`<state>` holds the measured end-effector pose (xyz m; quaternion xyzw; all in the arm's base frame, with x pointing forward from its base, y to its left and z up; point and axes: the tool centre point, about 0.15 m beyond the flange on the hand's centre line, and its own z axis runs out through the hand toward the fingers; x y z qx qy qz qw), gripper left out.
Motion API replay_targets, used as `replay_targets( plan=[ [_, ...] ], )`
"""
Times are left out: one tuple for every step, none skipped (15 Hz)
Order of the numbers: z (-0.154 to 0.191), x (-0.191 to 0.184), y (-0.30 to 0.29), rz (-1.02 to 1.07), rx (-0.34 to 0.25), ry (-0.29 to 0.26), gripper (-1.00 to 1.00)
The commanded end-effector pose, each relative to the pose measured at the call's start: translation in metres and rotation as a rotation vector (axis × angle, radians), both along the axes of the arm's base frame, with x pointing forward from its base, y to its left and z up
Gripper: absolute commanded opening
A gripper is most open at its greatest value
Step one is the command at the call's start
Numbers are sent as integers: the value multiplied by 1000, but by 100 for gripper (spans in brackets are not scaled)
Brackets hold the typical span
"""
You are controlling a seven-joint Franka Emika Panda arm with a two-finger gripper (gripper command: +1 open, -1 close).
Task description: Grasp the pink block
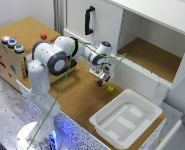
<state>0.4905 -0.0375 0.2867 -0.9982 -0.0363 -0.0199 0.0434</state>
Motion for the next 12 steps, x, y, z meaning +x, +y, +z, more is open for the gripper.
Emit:
replay_targets(
  plan=[
    [99,-50,30,47,35,-131,100],
    [113,-56,39,68,42,-146,100],
    [124,-63,48,89,60,-153,100],
    [140,-71,64,127,90,-160,100],
    [152,-77,82,173,99,-159,100],
    [163,-82,101,236,118,-156,100],
    [173,-86,125,323,122,-144,100],
    [181,-89,145,399,124,-128,100],
    [189,-92,165,467,116,-116,100],
    [193,-93,183,528,124,-93,100],
    [200,-94,205,610,103,-75,100],
    [207,-94,229,690,91,-68,100]
  ],
)
